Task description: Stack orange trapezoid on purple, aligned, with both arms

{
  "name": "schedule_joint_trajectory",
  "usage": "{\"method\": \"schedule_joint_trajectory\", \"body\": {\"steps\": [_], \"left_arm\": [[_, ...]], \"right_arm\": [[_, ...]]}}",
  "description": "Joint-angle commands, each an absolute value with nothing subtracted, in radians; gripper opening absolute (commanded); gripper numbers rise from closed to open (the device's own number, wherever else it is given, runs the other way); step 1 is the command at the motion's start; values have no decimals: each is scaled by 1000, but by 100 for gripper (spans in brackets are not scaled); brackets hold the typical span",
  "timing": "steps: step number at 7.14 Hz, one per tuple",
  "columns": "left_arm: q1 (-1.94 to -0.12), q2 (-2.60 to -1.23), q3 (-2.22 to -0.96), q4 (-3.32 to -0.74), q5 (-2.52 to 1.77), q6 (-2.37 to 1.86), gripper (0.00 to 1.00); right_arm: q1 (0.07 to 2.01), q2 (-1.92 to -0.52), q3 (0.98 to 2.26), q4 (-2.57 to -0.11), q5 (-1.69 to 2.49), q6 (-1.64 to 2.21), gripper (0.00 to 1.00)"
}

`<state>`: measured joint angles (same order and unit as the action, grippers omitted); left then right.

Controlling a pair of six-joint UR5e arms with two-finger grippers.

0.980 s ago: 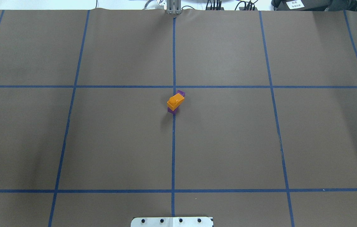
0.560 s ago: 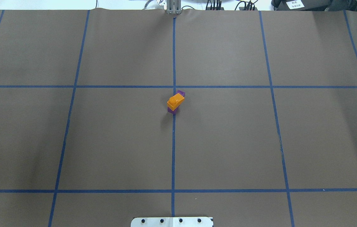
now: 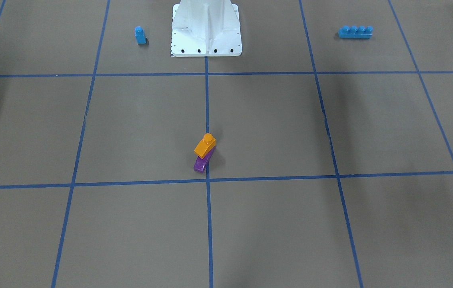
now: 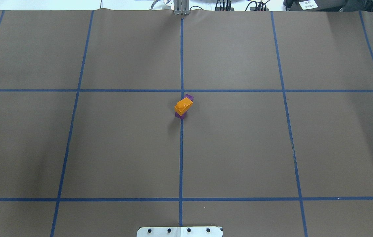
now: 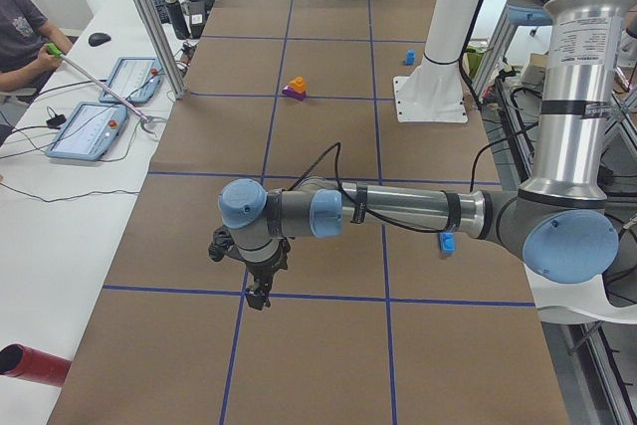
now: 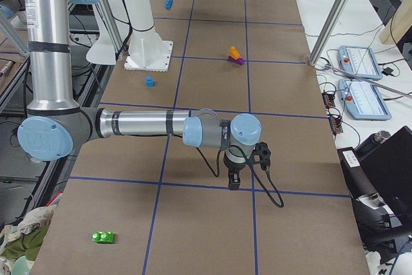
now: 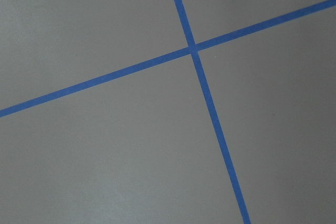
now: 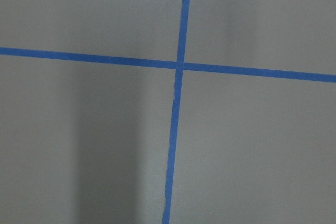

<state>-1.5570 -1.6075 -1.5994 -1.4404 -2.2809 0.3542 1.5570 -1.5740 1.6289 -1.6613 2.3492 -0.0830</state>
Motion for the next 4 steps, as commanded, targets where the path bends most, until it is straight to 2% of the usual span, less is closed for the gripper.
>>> {"method": "schedule_joint_trajectory", "body": {"steps": [1, 4], "left_arm": [[-1557, -1612, -1600, -1440, -2281, 354, 100], [-1557, -1615, -1597, -1440, -2279, 354, 100]], "right_arm": [[1557, -1572, 1632, -1660, 2352, -81, 100], [1557, -1568, 1632, -1660, 2352, -81, 100]]}}
